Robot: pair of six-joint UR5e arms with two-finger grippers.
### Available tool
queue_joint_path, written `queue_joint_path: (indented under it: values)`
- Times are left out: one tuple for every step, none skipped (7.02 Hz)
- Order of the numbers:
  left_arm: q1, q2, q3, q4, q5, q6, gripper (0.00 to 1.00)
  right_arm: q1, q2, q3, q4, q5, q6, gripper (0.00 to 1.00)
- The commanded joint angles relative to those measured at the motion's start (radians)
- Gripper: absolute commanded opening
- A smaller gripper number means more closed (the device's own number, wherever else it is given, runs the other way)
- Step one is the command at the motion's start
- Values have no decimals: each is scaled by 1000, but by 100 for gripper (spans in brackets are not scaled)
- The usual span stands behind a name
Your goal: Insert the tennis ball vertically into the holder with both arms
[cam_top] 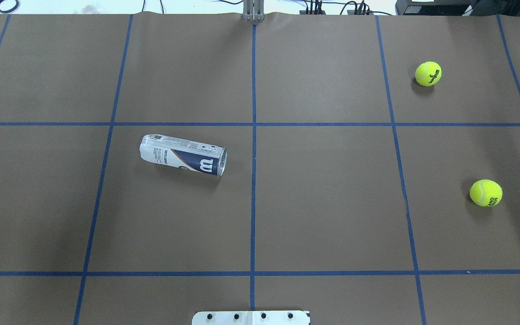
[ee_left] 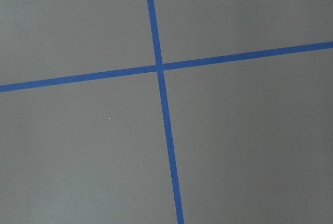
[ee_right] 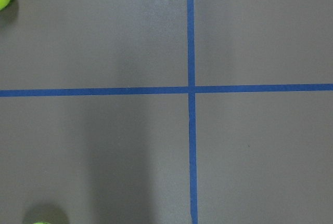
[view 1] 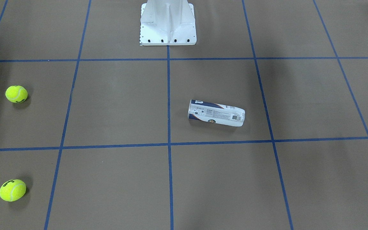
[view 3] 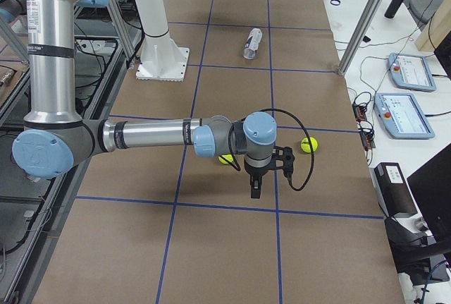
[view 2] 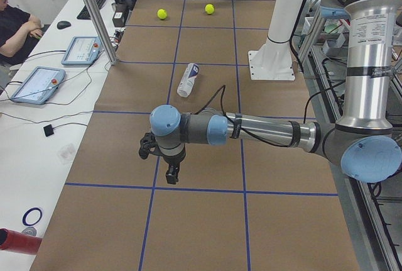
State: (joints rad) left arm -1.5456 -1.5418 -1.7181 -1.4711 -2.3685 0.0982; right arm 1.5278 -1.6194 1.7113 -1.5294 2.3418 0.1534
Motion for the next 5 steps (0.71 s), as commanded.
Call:
queue_joint_path:
  values:
    - [-1,-1,-1,0,-1,0,100,0,0,1,2,4,0,99]
    - [-4,-1,-1,0,-1,0,100,0,0,2,2,4,0,99]
    - [-39,-3,-1,2,-6,0,100,0,0,4,2,4,0,99]
    - [-53,-12,-17,2,-11,-3,100,0,1,4,3,4,0,99]
    - [-48,-44,-49,-36,-9,-2,100,0,1,5,3,5,1,99]
